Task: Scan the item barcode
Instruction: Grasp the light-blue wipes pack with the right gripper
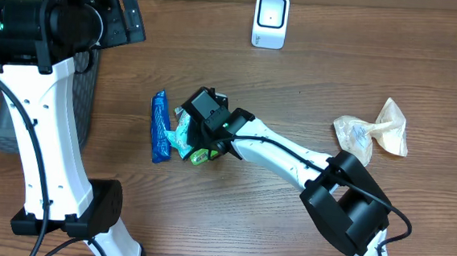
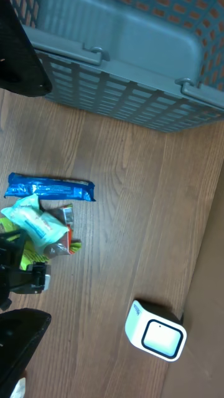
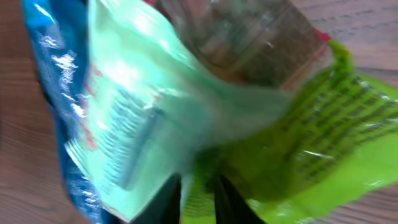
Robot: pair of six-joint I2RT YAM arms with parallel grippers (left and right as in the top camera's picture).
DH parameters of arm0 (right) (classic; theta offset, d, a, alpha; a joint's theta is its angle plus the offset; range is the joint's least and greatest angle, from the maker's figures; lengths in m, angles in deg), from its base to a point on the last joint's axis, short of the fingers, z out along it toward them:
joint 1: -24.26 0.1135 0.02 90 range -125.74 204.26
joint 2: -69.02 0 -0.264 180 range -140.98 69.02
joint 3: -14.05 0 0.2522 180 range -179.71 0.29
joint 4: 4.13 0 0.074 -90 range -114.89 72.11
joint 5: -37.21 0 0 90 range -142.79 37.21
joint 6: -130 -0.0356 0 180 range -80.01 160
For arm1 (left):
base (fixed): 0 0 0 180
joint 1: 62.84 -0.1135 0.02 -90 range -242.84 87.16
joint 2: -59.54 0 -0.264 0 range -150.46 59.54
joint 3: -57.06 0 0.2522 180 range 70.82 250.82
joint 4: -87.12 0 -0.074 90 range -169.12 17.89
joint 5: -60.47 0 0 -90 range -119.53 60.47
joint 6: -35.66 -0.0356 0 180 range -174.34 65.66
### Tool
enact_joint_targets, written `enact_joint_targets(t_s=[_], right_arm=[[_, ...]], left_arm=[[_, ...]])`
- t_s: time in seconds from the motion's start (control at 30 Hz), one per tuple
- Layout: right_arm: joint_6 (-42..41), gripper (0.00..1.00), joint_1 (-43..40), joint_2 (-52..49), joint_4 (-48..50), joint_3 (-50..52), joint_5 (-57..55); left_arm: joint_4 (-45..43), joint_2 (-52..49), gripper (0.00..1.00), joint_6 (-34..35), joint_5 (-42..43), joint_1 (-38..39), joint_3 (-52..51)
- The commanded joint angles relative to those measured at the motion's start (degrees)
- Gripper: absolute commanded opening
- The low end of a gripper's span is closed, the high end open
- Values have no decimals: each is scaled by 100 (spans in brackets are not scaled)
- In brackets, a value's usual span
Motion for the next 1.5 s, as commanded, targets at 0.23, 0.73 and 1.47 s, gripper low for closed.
enact_joint_targets(t_s=[0.23,0.73,1.47], right_arm=[[614,10,-382,-131,-758,-111,170],[654,50,-101,-20,-852,-1113,577],[302,44,350,-837,-688,-1069,-105]], left_arm=[[9,-20,100,101,90,-52,-33],[9,-20,100,101,87,-52,-33],[9,-20,100,98,85,-52,-33]])
